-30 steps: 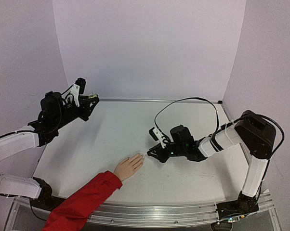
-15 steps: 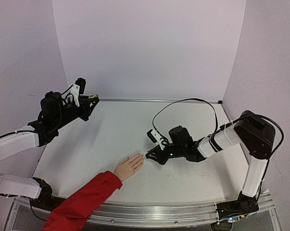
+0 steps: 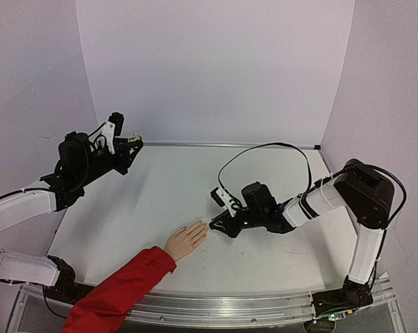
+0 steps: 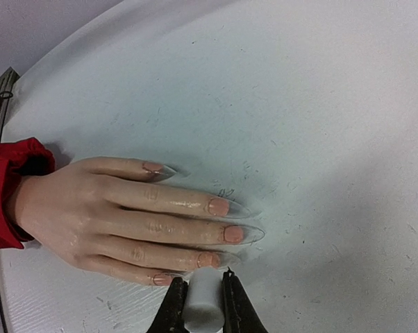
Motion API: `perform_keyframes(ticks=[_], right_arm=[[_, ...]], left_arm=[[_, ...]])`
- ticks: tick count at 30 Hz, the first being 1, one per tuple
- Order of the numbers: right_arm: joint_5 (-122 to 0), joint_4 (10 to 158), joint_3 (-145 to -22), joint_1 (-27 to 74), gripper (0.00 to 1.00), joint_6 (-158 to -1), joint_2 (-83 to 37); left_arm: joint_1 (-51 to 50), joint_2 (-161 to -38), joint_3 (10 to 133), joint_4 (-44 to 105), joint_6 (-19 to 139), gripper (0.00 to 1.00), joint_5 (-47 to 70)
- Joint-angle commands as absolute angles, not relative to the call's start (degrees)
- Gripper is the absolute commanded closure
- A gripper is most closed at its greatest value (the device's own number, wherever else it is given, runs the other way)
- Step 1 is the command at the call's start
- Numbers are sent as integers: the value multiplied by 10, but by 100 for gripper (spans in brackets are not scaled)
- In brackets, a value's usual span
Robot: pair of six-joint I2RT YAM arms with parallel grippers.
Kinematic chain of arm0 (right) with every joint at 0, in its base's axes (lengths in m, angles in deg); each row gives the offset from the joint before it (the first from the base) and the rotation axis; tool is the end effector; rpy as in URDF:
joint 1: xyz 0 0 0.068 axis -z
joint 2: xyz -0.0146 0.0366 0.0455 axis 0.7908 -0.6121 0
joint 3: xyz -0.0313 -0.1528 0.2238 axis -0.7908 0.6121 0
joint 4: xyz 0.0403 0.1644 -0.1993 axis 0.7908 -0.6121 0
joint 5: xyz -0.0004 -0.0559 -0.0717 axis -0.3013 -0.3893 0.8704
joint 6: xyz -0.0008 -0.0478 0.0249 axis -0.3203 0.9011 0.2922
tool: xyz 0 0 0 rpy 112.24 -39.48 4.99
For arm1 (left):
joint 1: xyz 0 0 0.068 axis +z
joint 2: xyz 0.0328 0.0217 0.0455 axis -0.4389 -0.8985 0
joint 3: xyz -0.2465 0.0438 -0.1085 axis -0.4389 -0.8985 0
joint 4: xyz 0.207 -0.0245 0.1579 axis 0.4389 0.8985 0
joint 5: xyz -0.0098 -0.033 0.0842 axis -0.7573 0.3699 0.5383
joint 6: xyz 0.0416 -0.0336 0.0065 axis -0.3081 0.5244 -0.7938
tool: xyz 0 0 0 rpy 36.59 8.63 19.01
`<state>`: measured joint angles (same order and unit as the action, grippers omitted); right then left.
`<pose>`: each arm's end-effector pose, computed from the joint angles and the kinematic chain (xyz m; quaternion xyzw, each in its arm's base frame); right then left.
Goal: Paint the nails
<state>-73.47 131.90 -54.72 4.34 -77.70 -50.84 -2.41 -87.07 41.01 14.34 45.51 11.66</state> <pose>0.2436 0.2878 0.1477 -0.3841 0.6870 0.3899 0.4779 0.2251 -0.1276 0.3107 0.2389 0.6845 -0.2035 0.6580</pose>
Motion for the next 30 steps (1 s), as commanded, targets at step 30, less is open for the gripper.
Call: perform_keyframes(ticks=[30], right_arm=[[-668, 1313, -569, 41, 100, -780, -506]], left_arm=[[-21, -867, 423, 105, 461, 100, 105]])
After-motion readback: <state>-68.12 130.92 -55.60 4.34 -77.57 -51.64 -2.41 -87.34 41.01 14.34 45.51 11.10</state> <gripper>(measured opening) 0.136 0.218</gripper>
